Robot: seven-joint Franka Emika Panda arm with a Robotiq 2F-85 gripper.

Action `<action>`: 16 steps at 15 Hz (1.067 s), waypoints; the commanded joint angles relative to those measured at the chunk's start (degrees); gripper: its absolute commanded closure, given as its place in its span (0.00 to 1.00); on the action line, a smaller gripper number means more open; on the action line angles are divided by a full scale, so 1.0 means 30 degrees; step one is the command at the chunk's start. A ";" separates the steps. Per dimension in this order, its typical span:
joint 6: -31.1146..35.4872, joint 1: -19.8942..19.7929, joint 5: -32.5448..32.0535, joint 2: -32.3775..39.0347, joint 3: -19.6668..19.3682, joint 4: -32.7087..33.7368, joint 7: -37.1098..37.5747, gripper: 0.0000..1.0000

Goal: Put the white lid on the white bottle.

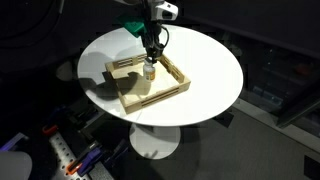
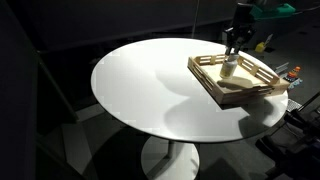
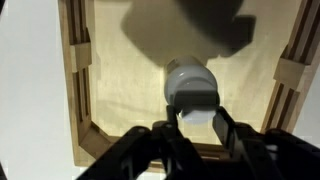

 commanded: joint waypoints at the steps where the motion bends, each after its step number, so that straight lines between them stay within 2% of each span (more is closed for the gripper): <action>1: -0.0429 -0.0148 0.0163 0.0364 0.0099 0.0659 -0.0252 0.83; 9: -0.0504 -0.0134 0.0122 0.0671 0.0077 0.0948 -0.0257 0.80; 10: -0.0535 -0.0136 0.0123 0.0683 0.0076 0.0979 -0.0266 0.68; 11: -0.0584 -0.0147 0.0148 0.0680 0.0088 0.0993 -0.0302 0.38; 16: -0.1131 -0.0186 0.0262 0.0071 0.0266 0.0702 -0.0829 0.03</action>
